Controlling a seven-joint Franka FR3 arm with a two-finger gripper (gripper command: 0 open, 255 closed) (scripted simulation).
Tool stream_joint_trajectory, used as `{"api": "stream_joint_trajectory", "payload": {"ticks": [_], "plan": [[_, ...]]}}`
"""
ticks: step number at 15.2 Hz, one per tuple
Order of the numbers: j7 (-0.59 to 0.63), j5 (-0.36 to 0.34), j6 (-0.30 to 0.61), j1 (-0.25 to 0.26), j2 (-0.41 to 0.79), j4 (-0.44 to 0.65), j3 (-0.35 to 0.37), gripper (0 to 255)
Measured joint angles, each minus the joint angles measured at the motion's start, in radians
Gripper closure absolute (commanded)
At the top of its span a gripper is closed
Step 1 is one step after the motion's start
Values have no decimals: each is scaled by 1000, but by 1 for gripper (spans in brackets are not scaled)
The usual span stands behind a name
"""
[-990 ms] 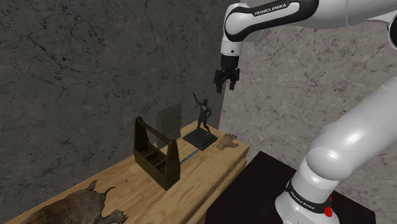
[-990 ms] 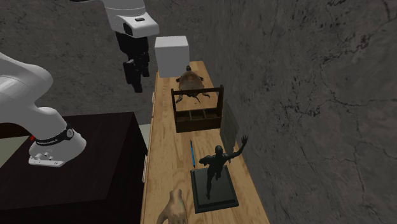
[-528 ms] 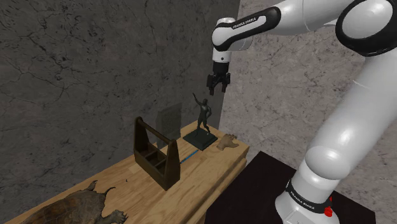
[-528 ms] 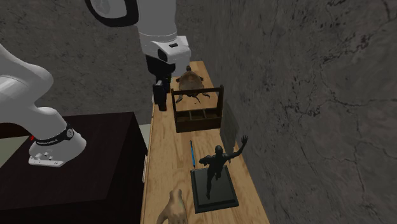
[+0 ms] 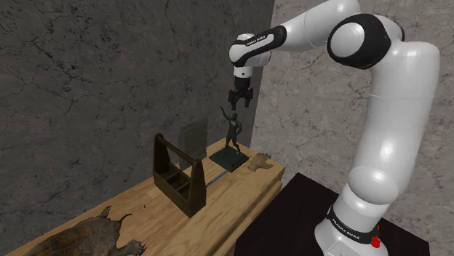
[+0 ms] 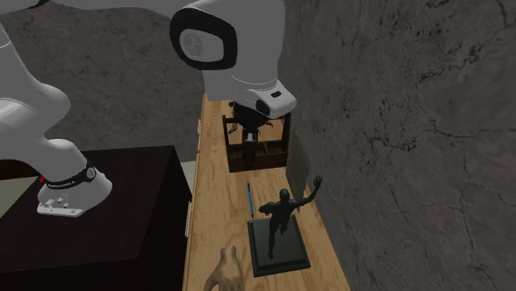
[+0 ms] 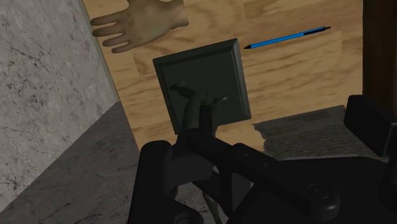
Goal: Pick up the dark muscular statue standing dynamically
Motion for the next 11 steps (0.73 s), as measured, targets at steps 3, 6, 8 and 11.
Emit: {"api": "stream_joint_trajectory", "payload": {"ticks": [3,6,8,11], "plan": [[-16,13,-9,-15,138,141,-2,0],[-36,25,-37,-38,269,293,-5,0],[-41,32,-61,-49,357,401,-4,0],[-52,41,-124,-77,520,622,-3,0]]}}
